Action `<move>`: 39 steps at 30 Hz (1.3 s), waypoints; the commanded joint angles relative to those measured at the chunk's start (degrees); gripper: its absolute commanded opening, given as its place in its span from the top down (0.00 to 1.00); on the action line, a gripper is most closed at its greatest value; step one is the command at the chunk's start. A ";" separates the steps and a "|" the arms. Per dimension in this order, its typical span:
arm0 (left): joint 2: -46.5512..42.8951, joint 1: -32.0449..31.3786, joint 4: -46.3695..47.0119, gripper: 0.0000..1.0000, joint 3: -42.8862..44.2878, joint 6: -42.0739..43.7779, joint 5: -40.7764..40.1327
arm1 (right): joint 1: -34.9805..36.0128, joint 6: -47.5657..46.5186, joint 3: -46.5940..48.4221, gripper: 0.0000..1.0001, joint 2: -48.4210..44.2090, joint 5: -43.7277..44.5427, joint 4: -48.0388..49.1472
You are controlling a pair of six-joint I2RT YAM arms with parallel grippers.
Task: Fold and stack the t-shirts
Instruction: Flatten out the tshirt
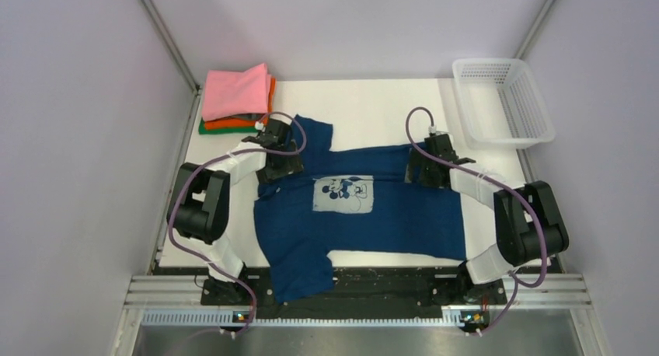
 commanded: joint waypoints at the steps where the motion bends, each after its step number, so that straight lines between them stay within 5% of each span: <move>1: -1.93 0.32 -1.66 0.02 4.92 0.35 -1.85 | -0.33 0.38 1.68 0.01 -3.09 -1.01 -0.85; 12: 12.37 0.27 -0.23 0.02 24.32 1.41 6.03 | -1.91 -0.55 17.01 0.01 7.37 -1.00 1.84; 18: 17.73 0.32 -0.08 0.02 27.58 1.73 7.28 | -2.49 0.41 20.46 0.01 14.84 -4.34 6.54; 30: 20.27 0.66 -0.18 0.02 30.96 1.94 4.63 | -3.96 -4.24 43.51 0.01 30.13 2.88 7.56; 39: 18.45 0.72 1.52 0.02 28.19 1.71 6.58 | -3.98 -3.07 28.16 0.01 19.24 -4.76 5.45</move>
